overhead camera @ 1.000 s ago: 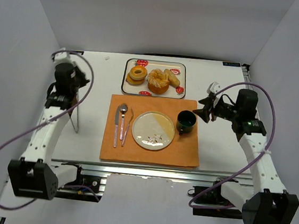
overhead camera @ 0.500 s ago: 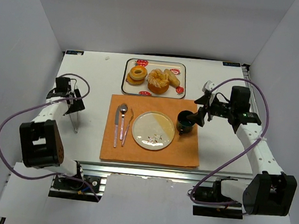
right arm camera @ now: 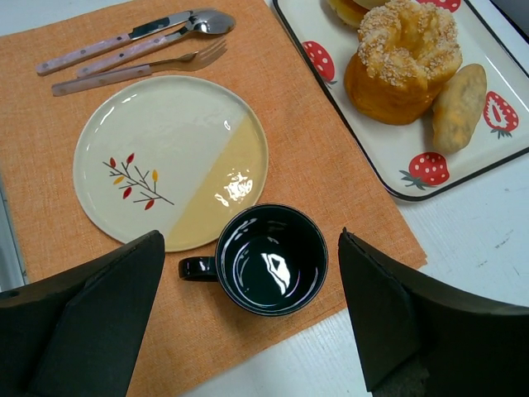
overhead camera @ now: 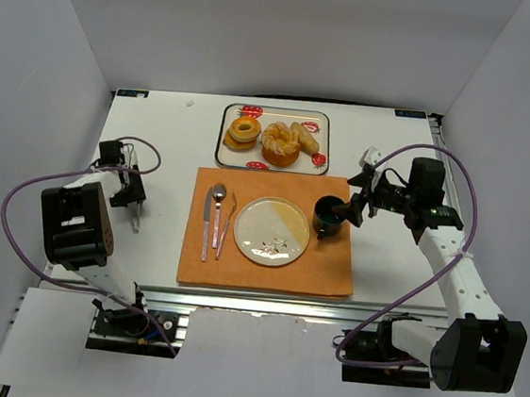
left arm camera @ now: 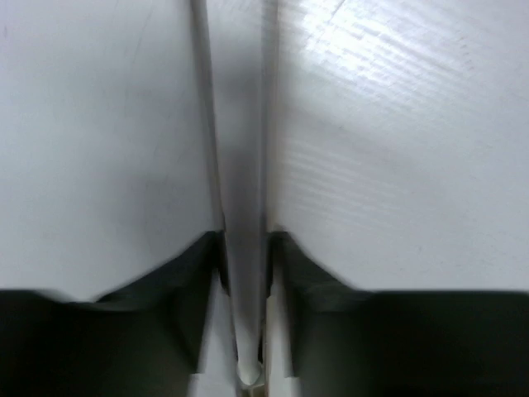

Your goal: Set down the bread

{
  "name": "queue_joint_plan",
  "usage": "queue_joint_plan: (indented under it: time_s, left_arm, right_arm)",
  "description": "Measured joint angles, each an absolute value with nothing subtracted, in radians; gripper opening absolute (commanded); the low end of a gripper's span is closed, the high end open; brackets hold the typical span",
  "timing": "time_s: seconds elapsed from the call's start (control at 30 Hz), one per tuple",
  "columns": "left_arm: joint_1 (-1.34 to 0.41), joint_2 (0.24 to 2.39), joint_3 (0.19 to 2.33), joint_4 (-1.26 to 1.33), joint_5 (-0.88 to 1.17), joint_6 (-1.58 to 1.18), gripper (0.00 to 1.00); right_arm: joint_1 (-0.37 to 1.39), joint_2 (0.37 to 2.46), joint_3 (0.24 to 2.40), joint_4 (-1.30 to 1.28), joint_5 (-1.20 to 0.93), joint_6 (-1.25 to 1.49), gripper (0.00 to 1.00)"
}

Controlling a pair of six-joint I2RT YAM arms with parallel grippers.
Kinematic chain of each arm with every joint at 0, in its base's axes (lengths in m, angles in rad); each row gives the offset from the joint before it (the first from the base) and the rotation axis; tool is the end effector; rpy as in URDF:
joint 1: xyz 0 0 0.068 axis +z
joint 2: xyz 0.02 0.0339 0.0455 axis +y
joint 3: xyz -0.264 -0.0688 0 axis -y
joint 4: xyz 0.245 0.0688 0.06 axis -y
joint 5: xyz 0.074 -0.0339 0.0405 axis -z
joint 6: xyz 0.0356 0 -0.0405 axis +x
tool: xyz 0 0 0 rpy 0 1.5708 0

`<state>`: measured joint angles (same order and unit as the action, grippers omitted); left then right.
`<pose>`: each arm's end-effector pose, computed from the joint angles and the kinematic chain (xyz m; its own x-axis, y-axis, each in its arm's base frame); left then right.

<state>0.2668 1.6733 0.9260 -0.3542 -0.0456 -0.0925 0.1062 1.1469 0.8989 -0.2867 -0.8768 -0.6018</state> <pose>0.3054 0.0852 0.1559 -0.8305 -0.3226 -0.4541 -0.3615 0.9324 -0.0013 0.2426 0.0534 0.3028 -0.0070 -0.3649 -0.9310 -0.8849 0.4359 -0.1642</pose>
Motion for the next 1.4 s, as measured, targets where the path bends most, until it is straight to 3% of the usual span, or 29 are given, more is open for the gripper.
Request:
queue_joint_plan:
  time_s: [0.27,0.4,0.67,0.77,1.07,1.4]
  left_arm:
    - [0.277,1.659,0.894,-0.276,-0.022,-0.127,0.12]
    - [0.243,1.626,0.892,-0.294,0.068,-0.243,0.07]
    - [-0.168,1.471,0.931,-0.083,0.324,-0.683,0.20]
    - [-0.244,1.449,0.935,-0.026,0.360,-0.794,0.26]
    - [-0.357,1.559,1.054,-0.051,0.358,-0.922,0.44]
    - [-0.382,1.629,1.103,-0.101,0.332,-0.933,0.46]
  right_arm:
    - [0.106,1.143,0.899,-0.281,-0.854,-0.601,0.89]
    - [0.106,1.137,0.899,-0.280,-0.847,-0.600,0.89]
    - [0.106,1.138,0.899,-0.254,-0.844,-0.574,0.89]
    - [0.106,1.138,0.899,-0.247,-0.844,-0.567,0.89]
    - [0.106,1.137,0.899,-0.221,-0.845,-0.545,0.89]
    - [0.106,1.107,0.874,-0.208,-0.844,-0.545,0.89]
